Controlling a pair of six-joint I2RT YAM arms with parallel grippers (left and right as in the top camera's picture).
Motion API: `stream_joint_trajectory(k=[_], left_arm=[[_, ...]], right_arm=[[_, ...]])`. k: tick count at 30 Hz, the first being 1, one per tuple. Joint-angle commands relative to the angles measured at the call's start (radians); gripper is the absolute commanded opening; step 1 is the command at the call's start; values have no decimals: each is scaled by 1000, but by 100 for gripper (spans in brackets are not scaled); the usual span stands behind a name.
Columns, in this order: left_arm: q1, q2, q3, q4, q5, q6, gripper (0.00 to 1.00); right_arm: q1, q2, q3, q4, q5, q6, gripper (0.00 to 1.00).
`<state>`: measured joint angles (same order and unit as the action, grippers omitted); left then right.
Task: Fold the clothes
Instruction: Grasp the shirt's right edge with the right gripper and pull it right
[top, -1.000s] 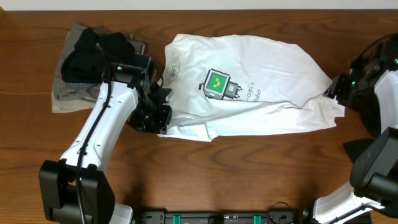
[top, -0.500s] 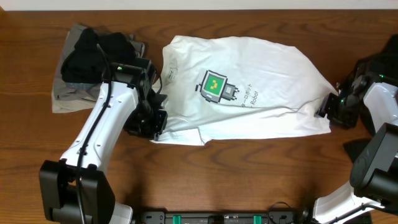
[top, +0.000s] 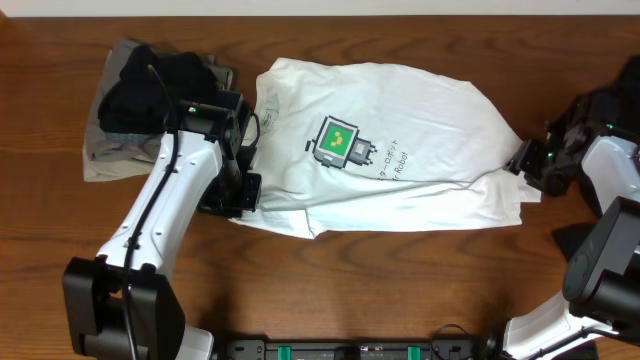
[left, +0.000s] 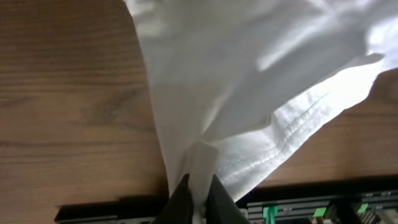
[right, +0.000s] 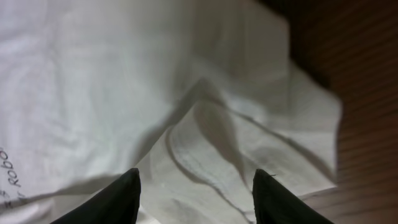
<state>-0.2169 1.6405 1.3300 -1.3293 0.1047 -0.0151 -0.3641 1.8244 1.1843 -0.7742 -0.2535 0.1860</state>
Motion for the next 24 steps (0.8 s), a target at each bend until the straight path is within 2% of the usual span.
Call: stream_joint_trajectory(k=[1, 4, 9, 12, 13, 24], left_arm=[[4, 4, 8, 7, -3, -13, 11], [4, 4, 8, 14, -3, -13, 13], [5, 4, 8, 15, -1, -13, 13], [5, 4, 8, 15, -1, -13, 13], [5, 4, 8, 14, -1, -13, 13], [5, 4, 8, 27, -1, -13, 14]], right_arm=[[29, -5, -40, 1, -42, 16, 55], [30, -5, -61, 12, -42, 26, 49], [29, -5, -62, 5, -42, 27, 24], [17, -9, -55, -7, -43, 27, 4], [10, -15, -51, -20, -42, 27, 1], [-77, -183, -40, -159, -25, 8, 1]])
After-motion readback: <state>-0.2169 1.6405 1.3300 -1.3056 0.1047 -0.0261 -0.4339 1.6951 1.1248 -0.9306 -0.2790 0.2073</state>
